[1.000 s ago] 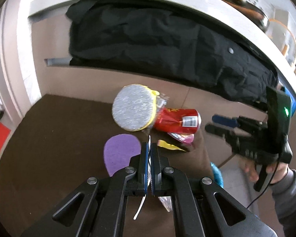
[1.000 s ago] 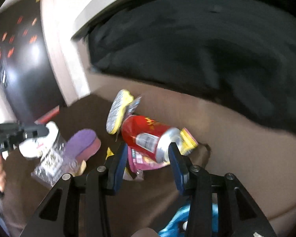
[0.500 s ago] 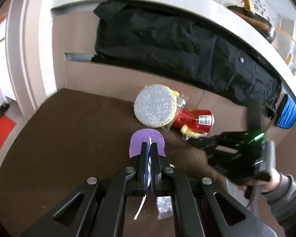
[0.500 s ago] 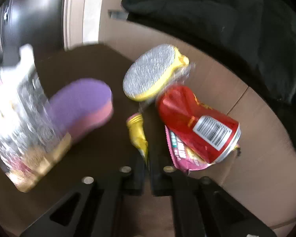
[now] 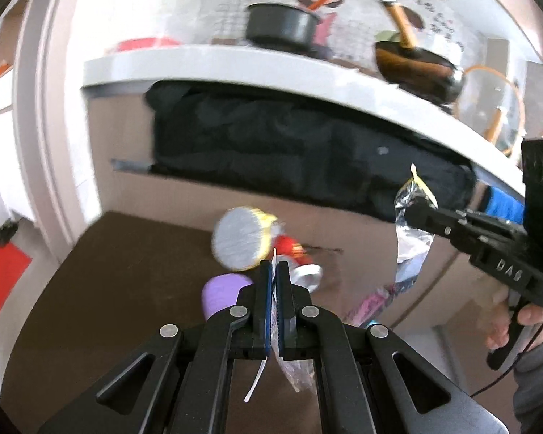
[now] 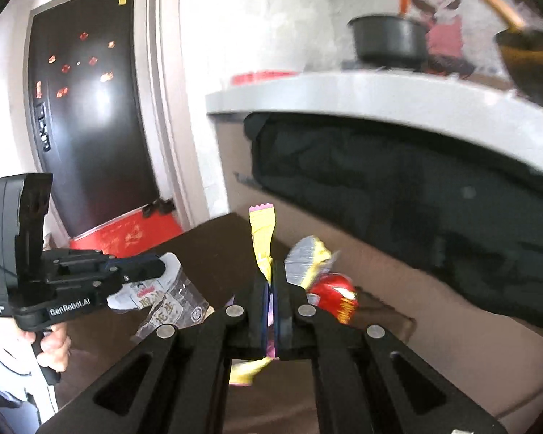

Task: Collect trash
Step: 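Carry both items over the bin and open both tools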

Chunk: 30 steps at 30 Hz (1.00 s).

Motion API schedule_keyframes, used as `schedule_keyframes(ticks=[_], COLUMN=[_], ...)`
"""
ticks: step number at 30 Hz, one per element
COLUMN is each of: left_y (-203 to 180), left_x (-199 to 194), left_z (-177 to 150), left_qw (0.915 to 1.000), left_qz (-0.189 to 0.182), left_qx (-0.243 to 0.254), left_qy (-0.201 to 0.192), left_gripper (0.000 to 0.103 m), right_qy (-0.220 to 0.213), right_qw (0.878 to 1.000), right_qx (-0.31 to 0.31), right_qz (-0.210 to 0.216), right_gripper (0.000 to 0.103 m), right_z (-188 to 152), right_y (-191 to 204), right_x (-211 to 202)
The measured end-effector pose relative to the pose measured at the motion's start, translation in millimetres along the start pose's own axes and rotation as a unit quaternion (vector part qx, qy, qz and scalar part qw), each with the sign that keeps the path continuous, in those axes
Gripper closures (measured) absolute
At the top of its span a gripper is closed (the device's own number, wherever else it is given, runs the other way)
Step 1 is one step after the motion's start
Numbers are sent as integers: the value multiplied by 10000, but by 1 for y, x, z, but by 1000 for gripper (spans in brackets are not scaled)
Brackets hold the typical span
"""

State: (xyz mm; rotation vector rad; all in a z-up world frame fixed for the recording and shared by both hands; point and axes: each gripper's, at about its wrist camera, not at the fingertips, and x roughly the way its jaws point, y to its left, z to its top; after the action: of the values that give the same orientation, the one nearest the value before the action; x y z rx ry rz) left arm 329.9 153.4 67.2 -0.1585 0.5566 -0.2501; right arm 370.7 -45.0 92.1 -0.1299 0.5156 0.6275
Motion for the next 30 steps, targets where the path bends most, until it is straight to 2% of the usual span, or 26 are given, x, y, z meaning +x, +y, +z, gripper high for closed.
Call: schedule_keyframes(ticks=[5,9,13,17,21,26,30], left_y=[-63,-119,-160,-186,-198,-199,-192], left_x=[-2,23,62,117,179,238,275], left_z=[5,-2,-15,-38,-65,-93,-108], left_qw=[9985,9945,9899,9847,9786,9713,9648], left_qz=[-397,-805,-1026,-1103,-971,-771,-760], left_qx=[353,534,604,526,534,568,388], left_qy=[92,414,777,1242,1736,2177,2487], left_gripper=[101,101,101,101,101,101,101], right_qy=[-140,-136,-48,137,355,590,773], right_qw=[9986,9951,9909,9869,9813,9732,9668], right_qx=[152,450,672,1011,1433,1936,2224], right_qz=[-494,-869,-1163,-1254,-1232,-1092,-990], right_gripper=[102,102,102,102,102,102,101], right_z=[-20,-44,-72,-106,-142,-183,-213], right_y=[-22,-58,-93,-132,-170,-208,-229], right_x=[-62,-102,-118,-115,-95,-56,-21])
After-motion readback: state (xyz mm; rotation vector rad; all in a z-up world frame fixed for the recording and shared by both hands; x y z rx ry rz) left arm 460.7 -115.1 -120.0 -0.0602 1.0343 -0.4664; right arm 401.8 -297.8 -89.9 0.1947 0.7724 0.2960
